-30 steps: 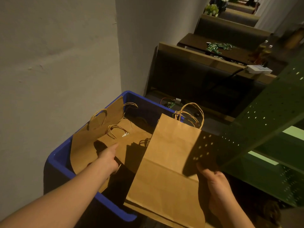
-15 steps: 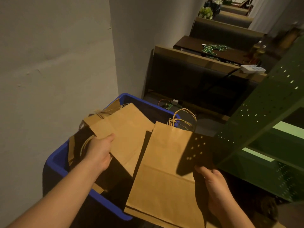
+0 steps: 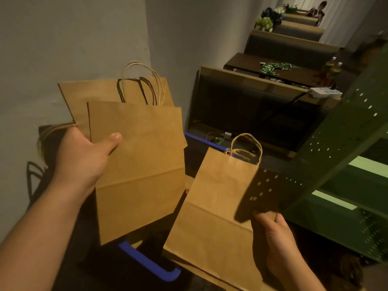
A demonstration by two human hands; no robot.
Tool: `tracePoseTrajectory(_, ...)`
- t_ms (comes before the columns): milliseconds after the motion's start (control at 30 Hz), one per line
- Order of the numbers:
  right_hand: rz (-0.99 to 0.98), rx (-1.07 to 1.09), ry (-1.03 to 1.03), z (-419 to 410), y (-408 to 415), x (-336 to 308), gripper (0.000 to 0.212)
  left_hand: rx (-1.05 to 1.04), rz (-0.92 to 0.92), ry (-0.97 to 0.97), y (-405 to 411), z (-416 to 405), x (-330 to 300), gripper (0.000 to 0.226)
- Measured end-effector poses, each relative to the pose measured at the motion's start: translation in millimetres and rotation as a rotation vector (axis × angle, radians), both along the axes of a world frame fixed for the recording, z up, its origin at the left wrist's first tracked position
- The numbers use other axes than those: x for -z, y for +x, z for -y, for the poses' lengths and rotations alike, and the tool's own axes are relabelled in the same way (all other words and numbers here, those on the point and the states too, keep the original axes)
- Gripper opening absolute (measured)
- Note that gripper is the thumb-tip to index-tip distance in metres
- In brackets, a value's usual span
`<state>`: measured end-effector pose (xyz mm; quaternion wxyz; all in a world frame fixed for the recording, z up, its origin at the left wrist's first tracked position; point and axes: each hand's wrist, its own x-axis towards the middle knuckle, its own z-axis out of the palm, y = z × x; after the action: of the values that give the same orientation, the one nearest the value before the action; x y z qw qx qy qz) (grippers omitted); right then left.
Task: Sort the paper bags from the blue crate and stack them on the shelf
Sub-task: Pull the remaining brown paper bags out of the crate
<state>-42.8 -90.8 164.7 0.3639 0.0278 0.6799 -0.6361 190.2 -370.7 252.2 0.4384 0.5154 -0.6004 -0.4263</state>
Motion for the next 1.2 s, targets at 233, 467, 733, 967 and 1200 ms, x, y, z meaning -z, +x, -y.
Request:
tracePoseTrajectory(233,0.086,-0.048,-0.335,1,2,-5,0.06,0.12,0.066,0.039,-1,9,3,0.037)
tracePoseTrajectory(467,0.131,-0.259,-0.342,22,8,-20,0.022,0.282,-0.092,0.301,-15,-12,21,0.04)
tracePoseTrajectory(733,0.12,-0.337,-0.422,50,18,-22,0.049,0.385,-0.305,0.353,-19,-20,0,0.06)
tracePoseTrajectory(967,-0.09,-0.375,-0.262,61,22,-23,0.037,0.369,-0.241,0.327,-30,-34,4,0.041)
tracePoseTrajectory(1200,-0.077,-0.424,-0.222,59,22,-31,0.03,0.292,-0.207,0.349,-32,-31,6,0.049)
